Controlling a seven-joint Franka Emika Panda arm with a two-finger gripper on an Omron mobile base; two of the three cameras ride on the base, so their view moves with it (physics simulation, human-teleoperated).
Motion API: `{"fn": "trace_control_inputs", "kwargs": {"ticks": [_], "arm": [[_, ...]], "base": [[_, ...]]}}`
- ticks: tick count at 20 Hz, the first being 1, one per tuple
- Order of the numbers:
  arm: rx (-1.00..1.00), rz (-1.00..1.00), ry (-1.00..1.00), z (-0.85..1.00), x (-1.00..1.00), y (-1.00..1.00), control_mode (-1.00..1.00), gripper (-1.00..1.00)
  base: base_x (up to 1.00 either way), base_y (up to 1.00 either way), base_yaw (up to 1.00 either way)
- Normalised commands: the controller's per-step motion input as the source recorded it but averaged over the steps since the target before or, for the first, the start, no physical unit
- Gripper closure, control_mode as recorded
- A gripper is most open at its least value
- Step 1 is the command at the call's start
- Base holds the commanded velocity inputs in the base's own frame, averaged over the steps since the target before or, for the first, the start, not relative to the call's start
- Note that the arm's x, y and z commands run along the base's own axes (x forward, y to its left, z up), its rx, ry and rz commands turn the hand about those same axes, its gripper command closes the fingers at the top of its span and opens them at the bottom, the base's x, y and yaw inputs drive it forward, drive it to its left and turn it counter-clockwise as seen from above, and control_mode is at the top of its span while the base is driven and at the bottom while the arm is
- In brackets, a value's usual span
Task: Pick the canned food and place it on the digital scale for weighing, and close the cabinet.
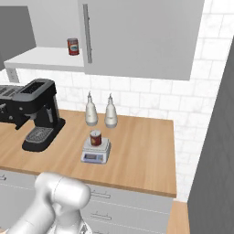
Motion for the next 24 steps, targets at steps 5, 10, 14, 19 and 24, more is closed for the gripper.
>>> {"fn": "trace_control_inputs", "kwargs": {"ticks": [5,10,14,19,24], "arm": [[0.0,-0.17,-0.32,0.12,0.17,0.46,-1.0,-1.0],[0.0,-0.2,-0.14,0.54,0.03,0.29,-1.0,-1.0],[0.0,-0.07,0.01,0.95,-0.03,-0.02,-1.0,-1.0],[0.01,0.0,0.04,1.0,-0.06,-0.34,-1.0,-1.0],[0.08,0.0,0.14,0.85,0.0,-0.89,-1.0,-1.0]], "base": [[0.0,0.0,0.0],[0.0,0.0,0.0],[0.0,0.0,0.0],[0.0,0.0,0.0],[0.0,0.0,0.0]]}}
